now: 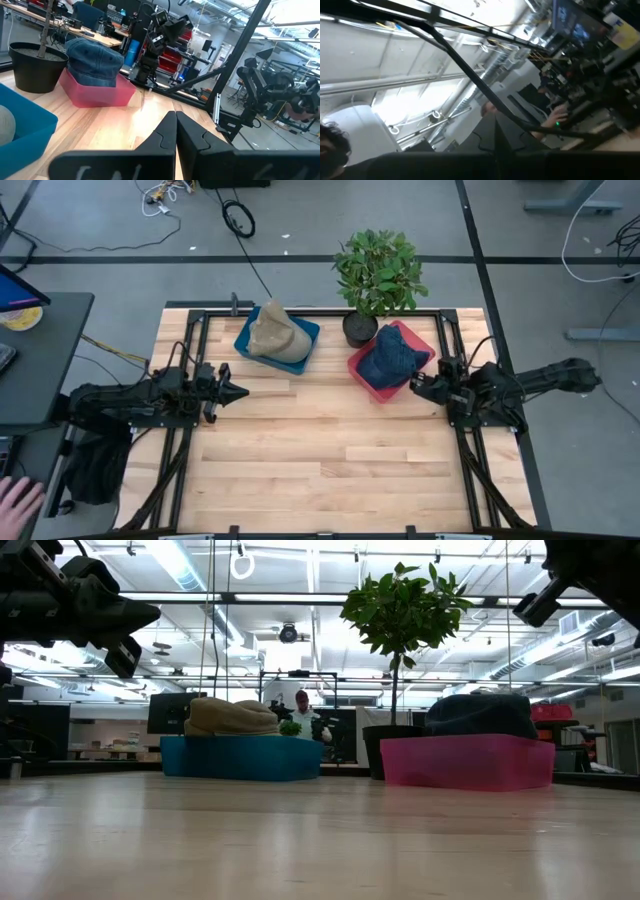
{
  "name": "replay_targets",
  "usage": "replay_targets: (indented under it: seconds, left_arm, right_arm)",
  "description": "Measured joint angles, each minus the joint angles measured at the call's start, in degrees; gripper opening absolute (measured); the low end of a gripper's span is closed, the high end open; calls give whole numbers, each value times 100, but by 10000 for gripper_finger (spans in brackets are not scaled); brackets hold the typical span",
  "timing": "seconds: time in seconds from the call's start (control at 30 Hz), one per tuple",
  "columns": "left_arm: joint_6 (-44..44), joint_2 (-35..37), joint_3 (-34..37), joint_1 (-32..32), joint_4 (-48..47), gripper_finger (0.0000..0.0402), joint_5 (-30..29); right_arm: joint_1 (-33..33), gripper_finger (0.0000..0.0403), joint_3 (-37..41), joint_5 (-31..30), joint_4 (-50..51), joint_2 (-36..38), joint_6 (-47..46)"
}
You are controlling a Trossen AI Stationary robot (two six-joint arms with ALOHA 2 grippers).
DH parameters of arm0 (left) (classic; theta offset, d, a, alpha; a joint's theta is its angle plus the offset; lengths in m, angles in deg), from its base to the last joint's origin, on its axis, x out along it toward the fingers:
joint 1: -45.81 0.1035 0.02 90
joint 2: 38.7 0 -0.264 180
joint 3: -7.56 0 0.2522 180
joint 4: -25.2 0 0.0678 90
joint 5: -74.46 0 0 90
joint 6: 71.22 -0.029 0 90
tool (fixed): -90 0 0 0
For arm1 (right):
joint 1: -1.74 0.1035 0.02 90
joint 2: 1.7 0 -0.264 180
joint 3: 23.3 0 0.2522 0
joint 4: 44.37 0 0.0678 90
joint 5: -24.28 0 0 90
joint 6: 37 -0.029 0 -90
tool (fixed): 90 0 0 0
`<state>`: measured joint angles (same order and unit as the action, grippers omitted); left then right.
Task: Pick & Place hat
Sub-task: Return to Home Position
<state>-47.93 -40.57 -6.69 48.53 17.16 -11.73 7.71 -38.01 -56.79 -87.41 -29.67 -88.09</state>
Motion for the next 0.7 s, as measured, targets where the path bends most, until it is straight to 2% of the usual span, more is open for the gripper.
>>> replay_targets:
  seconds: [0.23,0.4,0.5,0.7]
  left_arm:
    - [0,0,0,0,-1,3,0]
    - [2,0,0,0,0,3,0]
    - [2,0,0,0,-1,3,1]
    - [1,0,0,0,1,3,0]
  right_arm:
    - [-365,0,0,276,592,651,12]
    - [-488,0,0,313,869,1058,703]
    - [-548,0,-2,318,926,1284,883]
    - [-664,0,-2,359,1702,1675,1004]
